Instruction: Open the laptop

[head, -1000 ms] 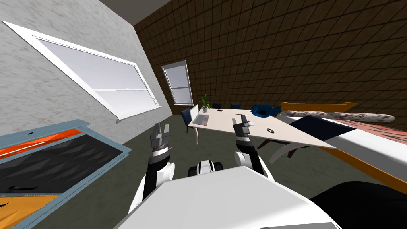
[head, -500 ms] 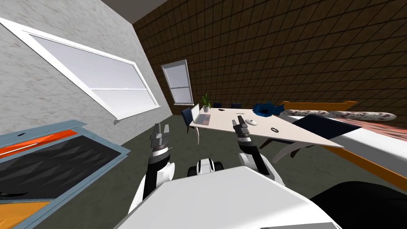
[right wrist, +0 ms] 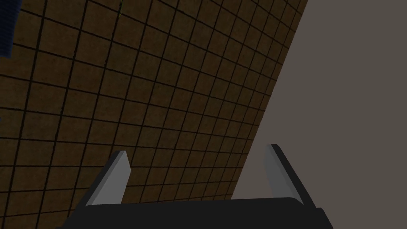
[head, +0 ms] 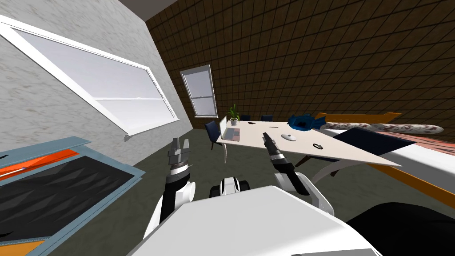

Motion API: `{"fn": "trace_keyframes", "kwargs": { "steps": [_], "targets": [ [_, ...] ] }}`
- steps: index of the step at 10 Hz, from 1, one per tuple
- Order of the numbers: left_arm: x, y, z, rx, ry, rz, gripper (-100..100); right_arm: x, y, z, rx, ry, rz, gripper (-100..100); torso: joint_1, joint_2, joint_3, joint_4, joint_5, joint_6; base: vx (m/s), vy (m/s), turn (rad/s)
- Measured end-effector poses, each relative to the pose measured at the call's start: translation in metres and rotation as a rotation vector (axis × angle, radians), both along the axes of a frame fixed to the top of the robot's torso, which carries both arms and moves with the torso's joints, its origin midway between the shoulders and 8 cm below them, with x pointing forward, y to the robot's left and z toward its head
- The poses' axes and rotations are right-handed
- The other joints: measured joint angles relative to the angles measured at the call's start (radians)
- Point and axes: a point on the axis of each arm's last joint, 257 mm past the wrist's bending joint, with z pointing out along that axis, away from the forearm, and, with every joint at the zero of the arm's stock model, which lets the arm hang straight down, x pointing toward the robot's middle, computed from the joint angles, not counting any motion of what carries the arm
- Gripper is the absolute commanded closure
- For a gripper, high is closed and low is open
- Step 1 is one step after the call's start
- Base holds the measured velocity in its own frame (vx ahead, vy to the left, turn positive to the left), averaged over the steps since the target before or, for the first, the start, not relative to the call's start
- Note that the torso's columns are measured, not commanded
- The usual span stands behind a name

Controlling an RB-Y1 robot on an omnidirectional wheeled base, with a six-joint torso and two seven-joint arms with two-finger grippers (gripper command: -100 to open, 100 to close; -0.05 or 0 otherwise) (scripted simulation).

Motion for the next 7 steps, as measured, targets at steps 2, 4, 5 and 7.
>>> {"fn": "trace_keyframes", "kwargs": {
  "steps": [2,4,5,7],
  "targets": [
    [0.000,0.000,0.000,0.000,0.000,0.000,0,0.002,-0.018,-0.019,-0.128,0.069,-0.059,-100,0.000,-0.002,-0.001,-0.001,0.000,0.000,0.122,0.250,-0.037],
    [0.000,0.000,0.000,0.000,0.000,0.000,0,0.003,-0.034,-0.035,-0.254,0.135,-0.117,-100,0.001,0.000,0.000,0.000,0.000,0.000,0.098,0.250,-0.030],
    [0.000,0.000,0.000,0.000,0.000,0.000,0,0.004,-0.044,-0.041,-0.317,0.165,-0.146,-100,-0.002,-0.001,0.000,0.000,0.000,0.000,0.114,0.236,-0.024],
    [0.000,0.000,0.000,0.000,0.000,0.000,0,0.004,-0.065,-0.051,-0.432,0.222,-0.200,-100,-0.001,-0.001,-0.001,0.000,0.000,0.000,0.112,0.227,-0.017]
  ]
}}
